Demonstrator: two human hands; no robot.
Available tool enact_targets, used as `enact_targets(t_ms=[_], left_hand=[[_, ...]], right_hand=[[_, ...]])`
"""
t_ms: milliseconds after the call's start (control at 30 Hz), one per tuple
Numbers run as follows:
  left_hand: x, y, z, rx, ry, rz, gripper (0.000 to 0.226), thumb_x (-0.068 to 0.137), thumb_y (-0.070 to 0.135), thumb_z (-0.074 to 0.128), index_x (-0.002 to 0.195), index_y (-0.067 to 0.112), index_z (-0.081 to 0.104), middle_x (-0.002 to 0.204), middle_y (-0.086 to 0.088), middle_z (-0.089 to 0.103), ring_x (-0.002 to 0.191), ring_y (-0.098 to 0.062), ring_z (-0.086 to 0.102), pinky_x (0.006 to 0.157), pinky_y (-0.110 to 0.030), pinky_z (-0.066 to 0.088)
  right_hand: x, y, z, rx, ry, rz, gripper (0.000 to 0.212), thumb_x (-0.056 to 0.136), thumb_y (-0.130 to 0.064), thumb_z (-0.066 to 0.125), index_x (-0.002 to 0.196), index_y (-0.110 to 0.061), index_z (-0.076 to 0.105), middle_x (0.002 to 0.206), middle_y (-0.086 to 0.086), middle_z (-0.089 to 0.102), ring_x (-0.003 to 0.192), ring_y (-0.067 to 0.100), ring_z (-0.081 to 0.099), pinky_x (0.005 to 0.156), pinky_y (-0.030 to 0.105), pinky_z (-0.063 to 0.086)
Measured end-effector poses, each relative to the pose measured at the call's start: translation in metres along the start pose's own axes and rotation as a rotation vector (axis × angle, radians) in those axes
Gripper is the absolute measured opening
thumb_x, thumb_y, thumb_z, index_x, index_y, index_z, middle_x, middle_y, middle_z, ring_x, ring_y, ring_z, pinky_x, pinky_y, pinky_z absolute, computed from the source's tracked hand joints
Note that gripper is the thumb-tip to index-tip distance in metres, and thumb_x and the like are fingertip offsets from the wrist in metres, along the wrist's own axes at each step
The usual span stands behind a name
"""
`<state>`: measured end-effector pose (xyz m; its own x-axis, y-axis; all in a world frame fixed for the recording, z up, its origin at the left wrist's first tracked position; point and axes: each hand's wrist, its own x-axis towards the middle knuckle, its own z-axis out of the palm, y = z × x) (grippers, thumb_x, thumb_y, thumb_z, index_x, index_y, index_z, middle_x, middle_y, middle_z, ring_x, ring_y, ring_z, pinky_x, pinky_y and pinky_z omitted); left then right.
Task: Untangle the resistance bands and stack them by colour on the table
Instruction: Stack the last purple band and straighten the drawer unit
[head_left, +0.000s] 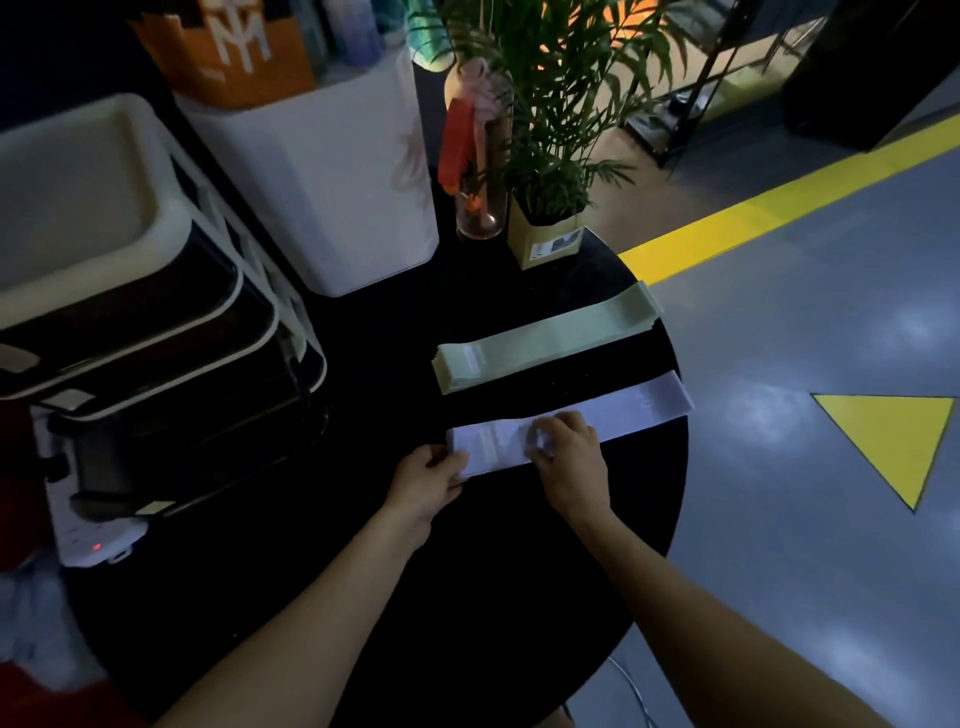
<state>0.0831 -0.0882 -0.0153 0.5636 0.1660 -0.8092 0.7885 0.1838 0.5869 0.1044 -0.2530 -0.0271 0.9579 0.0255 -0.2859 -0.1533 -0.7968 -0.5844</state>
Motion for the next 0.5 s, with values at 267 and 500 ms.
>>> enact_targets(t_ms=[267, 500], left_hand=[[-0.015, 0.007, -0.064, 0.026, 0.143, 0.036, 0.015, 0.093, 0.014, 0.055, 0.106, 0.005, 0.053, 0.077, -0.005, 0.053, 0.069, -0.013, 0.052, 0.068, -0.024, 0.045], [-0.038, 0.015, -0.054, 0.159, 0.119, 0.196, 0.025, 0.085, 0.021, 0.067, 0.106, 0.010, 0.059, 0.103, -0.010, 0.064, 0.096, -0.027, 0.062, 0.083, -0.036, 0.048]], right_hand=[[-0.017, -0.038, 0.012, 0.174, -0.143, -0.035, 0.029, 0.091, -0.015, 0.058, 0.119, -0.011, 0.060, 0.122, 0.006, 0.052, 0.105, 0.021, 0.058, 0.087, 0.024, 0.043], [-0.024, -0.081, 0.011, 0.487, -0.315, -0.022, 0.029, 0.093, -0.026, 0.055, 0.116, -0.011, 0.062, 0.110, 0.002, 0.065, 0.096, 0.010, 0.057, 0.079, 0.020, 0.043]])
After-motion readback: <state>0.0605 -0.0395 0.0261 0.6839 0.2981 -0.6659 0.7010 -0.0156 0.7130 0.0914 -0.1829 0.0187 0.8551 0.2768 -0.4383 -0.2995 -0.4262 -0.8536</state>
